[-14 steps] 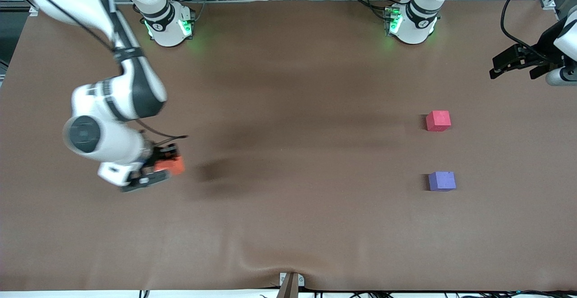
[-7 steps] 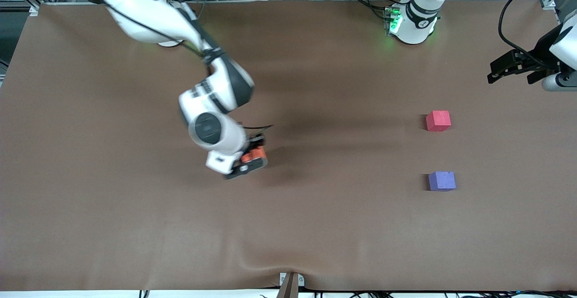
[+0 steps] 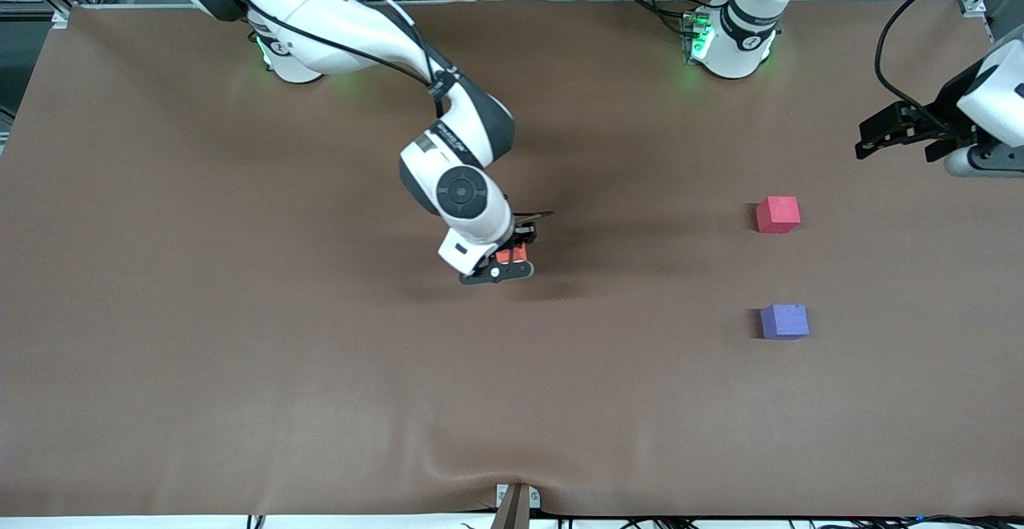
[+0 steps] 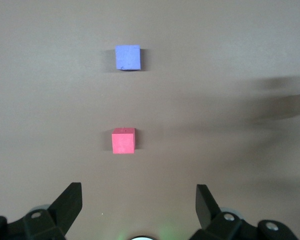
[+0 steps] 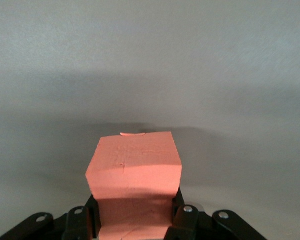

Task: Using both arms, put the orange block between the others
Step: 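Lift the orange cube and carry it toward the table's middle, then hold the orange cube while the left gripper reaches toward it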

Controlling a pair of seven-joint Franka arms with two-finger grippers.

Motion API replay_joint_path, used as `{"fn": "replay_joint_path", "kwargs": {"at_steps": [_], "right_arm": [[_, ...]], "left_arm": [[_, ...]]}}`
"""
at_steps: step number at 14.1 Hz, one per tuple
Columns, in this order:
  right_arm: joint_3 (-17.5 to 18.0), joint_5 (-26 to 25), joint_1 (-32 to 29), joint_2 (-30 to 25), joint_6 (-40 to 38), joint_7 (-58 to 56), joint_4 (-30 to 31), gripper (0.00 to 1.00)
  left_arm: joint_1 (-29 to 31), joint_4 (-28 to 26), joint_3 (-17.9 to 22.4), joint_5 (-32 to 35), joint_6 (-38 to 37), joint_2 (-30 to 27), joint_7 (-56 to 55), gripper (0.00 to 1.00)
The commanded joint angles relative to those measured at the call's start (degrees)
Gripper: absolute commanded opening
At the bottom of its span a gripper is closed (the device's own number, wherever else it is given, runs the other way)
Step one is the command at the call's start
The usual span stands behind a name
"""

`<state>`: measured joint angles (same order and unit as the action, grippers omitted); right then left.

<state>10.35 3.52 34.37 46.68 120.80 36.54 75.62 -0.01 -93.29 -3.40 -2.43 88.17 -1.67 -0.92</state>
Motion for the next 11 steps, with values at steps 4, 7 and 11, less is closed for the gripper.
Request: {"fn": "replay_joint_path", "kwargs": {"at_steps": [4, 7, 11], "right_arm": [[-0.6, 0.4, 2.8, 5.0, -0.7, 7.2, -6.0, 0.00], [-0.8, 0.0, 3.6, 6.1, -0.8, 11.1, -6.7, 0.00], [-1.3, -0.2, 3.9, 6.8, -0.9, 11.6, -6.7, 0.01]], "left_arm": [[-0.3, 0.3, -3.1, 1.4, 2.3, 1.7, -2.1, 1.00], [-0.4, 0.8, -6.7, 2.3, 4.2, 3.8, -6.4, 1.00], [-1.2, 0.8, -7.8, 2.1, 7.6, 6.0, -7.3, 1.00]]}}
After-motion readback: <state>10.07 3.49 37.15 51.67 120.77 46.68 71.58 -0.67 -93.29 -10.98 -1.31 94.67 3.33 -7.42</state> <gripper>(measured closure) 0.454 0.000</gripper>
